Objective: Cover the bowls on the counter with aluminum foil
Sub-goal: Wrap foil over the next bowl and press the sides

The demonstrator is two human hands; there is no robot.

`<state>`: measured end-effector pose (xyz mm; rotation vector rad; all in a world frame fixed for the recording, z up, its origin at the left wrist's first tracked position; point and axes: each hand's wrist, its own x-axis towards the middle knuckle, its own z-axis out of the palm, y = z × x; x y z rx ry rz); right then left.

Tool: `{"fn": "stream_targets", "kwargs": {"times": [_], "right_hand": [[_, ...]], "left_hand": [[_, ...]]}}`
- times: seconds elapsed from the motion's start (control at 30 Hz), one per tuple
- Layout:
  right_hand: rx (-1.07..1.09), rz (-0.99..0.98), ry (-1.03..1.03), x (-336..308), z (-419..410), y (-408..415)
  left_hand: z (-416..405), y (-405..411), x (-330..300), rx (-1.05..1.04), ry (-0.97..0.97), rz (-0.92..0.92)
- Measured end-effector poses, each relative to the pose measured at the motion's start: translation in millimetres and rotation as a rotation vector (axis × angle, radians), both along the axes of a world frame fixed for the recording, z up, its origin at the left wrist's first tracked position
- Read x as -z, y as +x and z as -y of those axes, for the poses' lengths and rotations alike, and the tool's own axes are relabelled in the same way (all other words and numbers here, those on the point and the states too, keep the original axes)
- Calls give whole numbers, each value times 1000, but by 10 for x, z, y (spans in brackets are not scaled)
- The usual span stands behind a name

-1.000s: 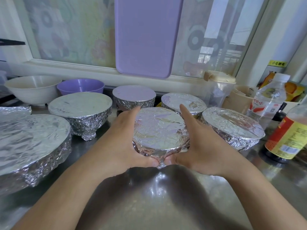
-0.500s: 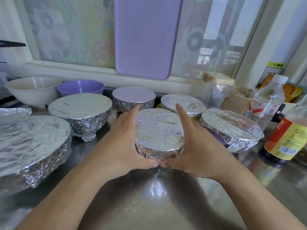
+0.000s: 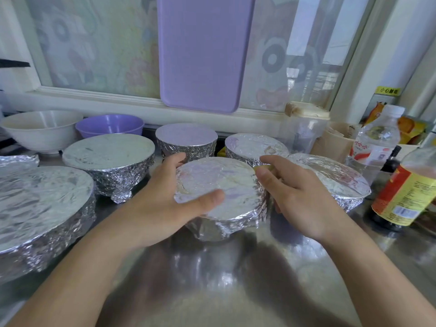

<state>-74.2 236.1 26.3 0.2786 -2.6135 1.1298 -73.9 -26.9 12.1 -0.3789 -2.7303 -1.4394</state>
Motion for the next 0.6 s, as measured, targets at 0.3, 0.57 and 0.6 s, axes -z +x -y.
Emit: {"fn": "stream_targets", "kwargs": {"times": [0.3,0.57,0.6], "right_hand": [[58,-109,67,28,58,-37],[-52,-3,40,73,137,-11],[-55,2,36,58,134,-3]], "left_hand": [[-80,-35,80,-147,52,-200],[-121,78,16,-53,-80,-140],[-120,88,2,-33,-98,-131]]}}
